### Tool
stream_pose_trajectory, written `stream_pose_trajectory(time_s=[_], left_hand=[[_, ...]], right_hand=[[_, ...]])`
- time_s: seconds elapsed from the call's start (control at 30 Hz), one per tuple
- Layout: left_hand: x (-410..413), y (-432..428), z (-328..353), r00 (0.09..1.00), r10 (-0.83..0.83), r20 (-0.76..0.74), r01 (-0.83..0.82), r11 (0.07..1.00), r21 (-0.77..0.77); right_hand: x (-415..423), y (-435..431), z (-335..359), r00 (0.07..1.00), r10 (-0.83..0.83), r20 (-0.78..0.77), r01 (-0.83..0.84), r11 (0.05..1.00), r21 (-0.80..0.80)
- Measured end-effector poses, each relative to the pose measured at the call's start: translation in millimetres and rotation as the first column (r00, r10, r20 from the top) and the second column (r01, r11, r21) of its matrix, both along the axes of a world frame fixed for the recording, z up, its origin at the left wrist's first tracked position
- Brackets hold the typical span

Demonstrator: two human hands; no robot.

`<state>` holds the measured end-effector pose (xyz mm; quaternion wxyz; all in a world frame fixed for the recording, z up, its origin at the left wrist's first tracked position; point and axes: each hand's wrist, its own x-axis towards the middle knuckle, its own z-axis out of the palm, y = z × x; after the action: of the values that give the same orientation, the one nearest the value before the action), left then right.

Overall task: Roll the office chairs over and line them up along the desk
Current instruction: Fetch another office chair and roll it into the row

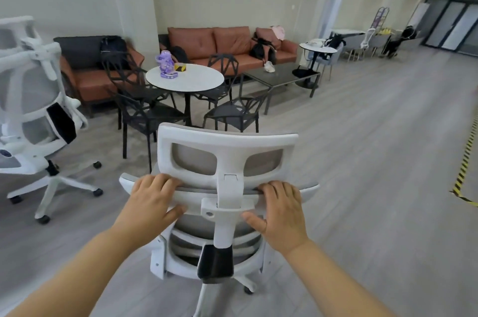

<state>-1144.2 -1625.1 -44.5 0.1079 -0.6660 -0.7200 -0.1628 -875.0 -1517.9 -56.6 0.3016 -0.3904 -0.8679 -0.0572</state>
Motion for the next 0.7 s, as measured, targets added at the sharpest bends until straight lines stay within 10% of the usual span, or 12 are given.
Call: stream_pose_trajectory(time_s=[0.7], left_hand=[[22.4,298.2,7.5,0.837,-0.54,0.082,0.545,0.837,-0.055]], right_hand=[[47.6,133.9,2.9,0.796,-0.54,0.274,0.533,0.839,0.105]])
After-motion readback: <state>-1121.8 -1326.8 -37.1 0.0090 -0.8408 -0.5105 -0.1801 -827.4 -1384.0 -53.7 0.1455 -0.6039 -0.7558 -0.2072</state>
